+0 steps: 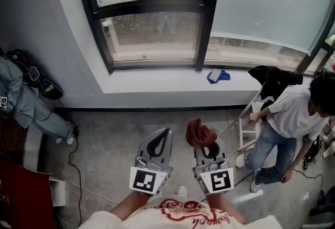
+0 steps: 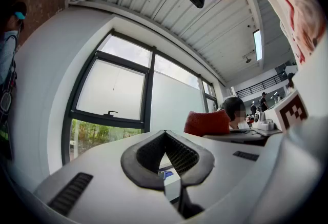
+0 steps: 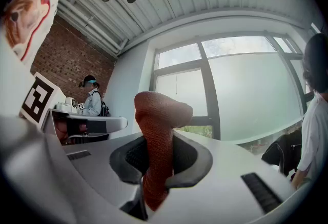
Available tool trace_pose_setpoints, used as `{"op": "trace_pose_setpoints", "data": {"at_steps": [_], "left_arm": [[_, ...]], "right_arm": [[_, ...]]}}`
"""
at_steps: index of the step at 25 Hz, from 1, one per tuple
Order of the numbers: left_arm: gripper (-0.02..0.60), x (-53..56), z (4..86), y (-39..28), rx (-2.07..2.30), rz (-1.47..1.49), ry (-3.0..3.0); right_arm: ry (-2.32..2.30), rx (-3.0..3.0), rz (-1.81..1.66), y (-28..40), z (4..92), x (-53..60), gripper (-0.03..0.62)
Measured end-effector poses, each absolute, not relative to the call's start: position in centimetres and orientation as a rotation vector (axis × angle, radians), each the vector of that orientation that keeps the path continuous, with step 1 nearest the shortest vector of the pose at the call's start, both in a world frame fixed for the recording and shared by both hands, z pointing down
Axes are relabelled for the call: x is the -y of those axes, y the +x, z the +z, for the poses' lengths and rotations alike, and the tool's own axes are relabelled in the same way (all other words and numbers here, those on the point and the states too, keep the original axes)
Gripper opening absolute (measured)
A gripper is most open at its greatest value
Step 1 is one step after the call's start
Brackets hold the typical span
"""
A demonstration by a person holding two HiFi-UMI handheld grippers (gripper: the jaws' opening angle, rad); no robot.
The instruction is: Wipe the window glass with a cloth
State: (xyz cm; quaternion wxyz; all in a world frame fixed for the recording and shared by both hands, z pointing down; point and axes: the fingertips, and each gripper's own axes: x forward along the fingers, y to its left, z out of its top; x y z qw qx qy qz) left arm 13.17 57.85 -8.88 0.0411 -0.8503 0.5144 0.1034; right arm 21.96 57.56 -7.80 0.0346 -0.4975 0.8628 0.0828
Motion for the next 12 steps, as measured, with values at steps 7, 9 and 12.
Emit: {"op": "trace_pose_setpoints", "data": {"at_steps": [7, 9, 12], "left_arm": [[0.020, -58.1, -8.8, 13.3, -1.570, 0.279, -2.595], [0.020, -58.0, -8.7, 13.4, -1.569, 0.273, -2.592], [0.020, -57.9, -8.7, 13.7, -1.569, 0.260, -2.592]], "right_arm": [[-1.502, -2.601, 0.232, 22.3, -7.7, -57.8, 0.069], [-1.498, -2.578, 0.220, 22.6, -8.1, -57.8, 0.069], [-1.493, -2.560, 0.214, 23.0, -8.4, -57.7, 0.069]]}}
